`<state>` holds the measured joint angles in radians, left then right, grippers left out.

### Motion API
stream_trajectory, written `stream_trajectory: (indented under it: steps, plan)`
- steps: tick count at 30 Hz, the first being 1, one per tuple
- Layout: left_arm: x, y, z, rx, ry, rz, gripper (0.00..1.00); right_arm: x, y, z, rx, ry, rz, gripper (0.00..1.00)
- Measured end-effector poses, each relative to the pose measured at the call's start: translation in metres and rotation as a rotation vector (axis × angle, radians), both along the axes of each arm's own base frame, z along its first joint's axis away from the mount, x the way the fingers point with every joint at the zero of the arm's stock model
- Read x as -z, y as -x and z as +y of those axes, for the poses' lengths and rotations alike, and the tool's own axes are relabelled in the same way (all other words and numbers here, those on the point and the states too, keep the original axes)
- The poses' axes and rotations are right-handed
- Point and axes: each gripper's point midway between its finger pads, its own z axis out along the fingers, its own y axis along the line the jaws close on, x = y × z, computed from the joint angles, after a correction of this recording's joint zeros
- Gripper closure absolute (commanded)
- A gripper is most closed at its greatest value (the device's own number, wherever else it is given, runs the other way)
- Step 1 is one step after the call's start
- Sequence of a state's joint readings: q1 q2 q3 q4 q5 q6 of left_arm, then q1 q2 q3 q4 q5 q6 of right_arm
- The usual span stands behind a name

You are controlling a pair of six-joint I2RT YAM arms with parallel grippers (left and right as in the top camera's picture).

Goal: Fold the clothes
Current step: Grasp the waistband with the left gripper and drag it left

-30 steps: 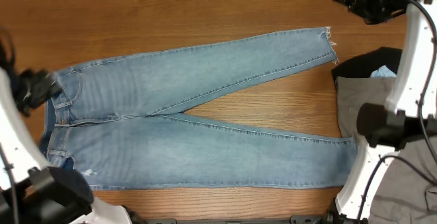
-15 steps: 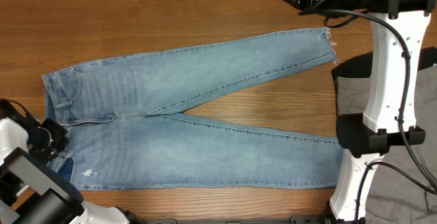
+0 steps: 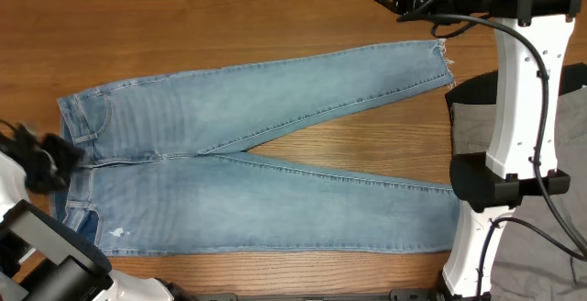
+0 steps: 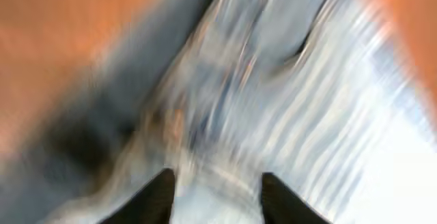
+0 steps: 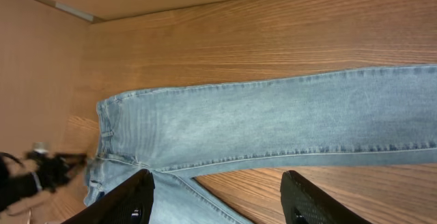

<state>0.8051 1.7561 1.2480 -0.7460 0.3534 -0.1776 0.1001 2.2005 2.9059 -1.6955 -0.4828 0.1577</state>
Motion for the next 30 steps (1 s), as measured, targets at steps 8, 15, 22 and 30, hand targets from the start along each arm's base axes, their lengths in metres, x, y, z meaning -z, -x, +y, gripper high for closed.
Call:
stream_trajectory:
  steps: [8,15,22,30]
  plan:
    - [-0.017,-0.042,0.024,0.046,-0.158,-0.111,0.37,0.0,0.0,0.0,0.0,0.001,0.0,0.36]
    - [0.062,-0.058,0.025,0.08,-0.113,-0.031,0.39,0.0,0.0,0.0,0.0,0.0,-0.001,0.35]
    - [0.068,-0.069,0.036,0.077,-0.151,-0.064,0.46,0.0,0.0,0.0,0.0,0.0,0.0,0.35]
    - [0.072,-0.075,0.04,0.099,-0.181,-0.08,0.9,0.0,0.0,0.0,-0.001,0.0,0.0,0.36]
